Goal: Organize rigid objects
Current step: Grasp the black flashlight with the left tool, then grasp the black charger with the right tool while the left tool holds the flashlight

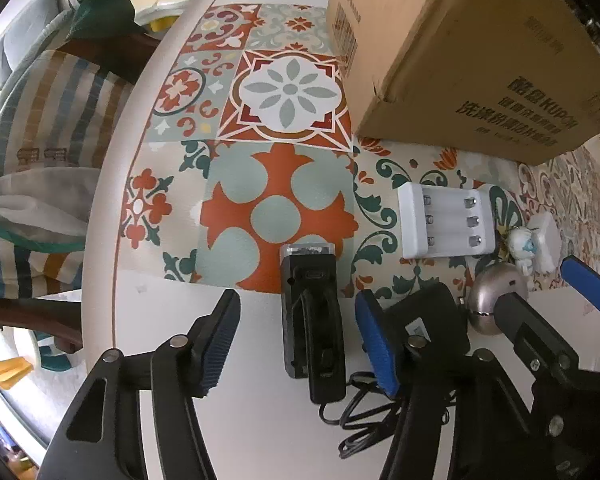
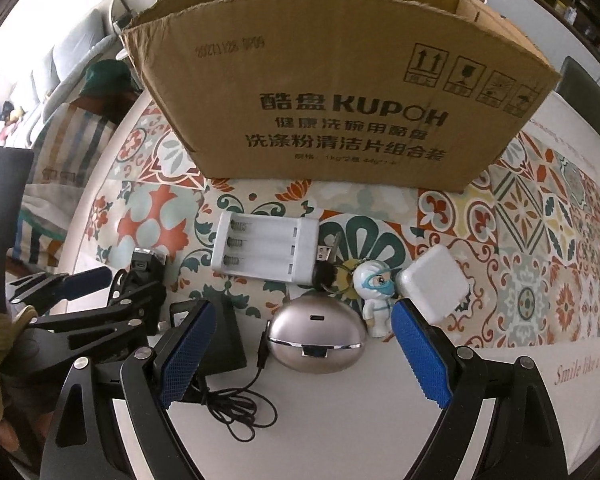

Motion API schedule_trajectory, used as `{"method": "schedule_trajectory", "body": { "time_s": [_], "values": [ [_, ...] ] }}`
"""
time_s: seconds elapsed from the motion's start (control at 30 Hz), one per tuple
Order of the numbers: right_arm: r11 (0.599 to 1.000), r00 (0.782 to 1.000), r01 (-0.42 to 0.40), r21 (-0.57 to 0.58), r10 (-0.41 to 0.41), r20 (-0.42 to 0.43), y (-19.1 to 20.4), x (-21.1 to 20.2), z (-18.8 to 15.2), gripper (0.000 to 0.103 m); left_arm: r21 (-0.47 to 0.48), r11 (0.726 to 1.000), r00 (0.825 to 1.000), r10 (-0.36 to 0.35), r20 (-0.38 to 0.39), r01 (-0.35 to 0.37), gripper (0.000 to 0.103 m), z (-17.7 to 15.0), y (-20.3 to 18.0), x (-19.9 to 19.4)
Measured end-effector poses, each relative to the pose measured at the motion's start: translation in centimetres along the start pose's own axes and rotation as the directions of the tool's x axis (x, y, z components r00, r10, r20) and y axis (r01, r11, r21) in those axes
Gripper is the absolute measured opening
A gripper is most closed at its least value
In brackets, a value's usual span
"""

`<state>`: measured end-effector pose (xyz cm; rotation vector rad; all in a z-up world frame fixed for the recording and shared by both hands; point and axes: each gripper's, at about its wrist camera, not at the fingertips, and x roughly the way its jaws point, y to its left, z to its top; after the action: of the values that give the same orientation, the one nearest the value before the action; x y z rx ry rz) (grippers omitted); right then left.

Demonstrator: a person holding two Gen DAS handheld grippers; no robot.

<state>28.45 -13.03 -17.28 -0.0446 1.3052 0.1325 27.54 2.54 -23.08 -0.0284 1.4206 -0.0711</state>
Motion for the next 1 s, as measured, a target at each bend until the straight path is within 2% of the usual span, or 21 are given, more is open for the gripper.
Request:
{"method": "schedule_trajectory", "body": {
  "time_s": [0.07, 0.13, 0.3, 0.4, 0.67, 1.0],
  "values": [
    [1.000, 1.000, 0.001, -0.004, -0.001, -0.001, 0.2, 0.1, 0.2, 0.089, -0.003, 1.000, 1.000, 0.002, -0.002, -0.002, 0.052, 0.1, -0.1, 0.3],
    [1.000, 1.000, 0.003, -0.008, -0.004, -0.002, 0.3, 0.3, 0.3, 0.089, -0.009, 1.000, 1.000, 0.002, -0.008, -0.002, 0.042, 0.3, -0.2, 0.6],
    [1.000, 1.000, 0.006, -0.015, -0.006, -0.003, 0.3, 0.3, 0.4, 0.089, -0.003, 1.000, 1.000, -0.002, 0.010, 0.002, 0.037, 0.4, -0.4, 1.1],
    [1.000, 1.000, 0.003, -0.021, -0.003, -0.004, 0.5, 0.4, 0.5, 0.089, 0.003, 1.000, 1.000, -0.010, 0.028, 0.010, 0.029, 0.4, -0.6, 1.0],
    [0.999, 1.000, -0.020, -0.040, 0.020, -0.002, 1.3, 0.0, 0.0, 0.089, -0.002, 0.999, 0.997, -0.046, 0.058, 0.046, 0.029, -0.9, 1.0, 0.1],
    [0.992, 0.994, -0.110, -0.067, 0.109, -0.020, 1.5, -1.4, -0.9, 0.088, -0.028, 0.998, 0.992, -0.043, 0.120, 0.047, 0.029, -4.0, 1.9, -4.6]
  ]
}}
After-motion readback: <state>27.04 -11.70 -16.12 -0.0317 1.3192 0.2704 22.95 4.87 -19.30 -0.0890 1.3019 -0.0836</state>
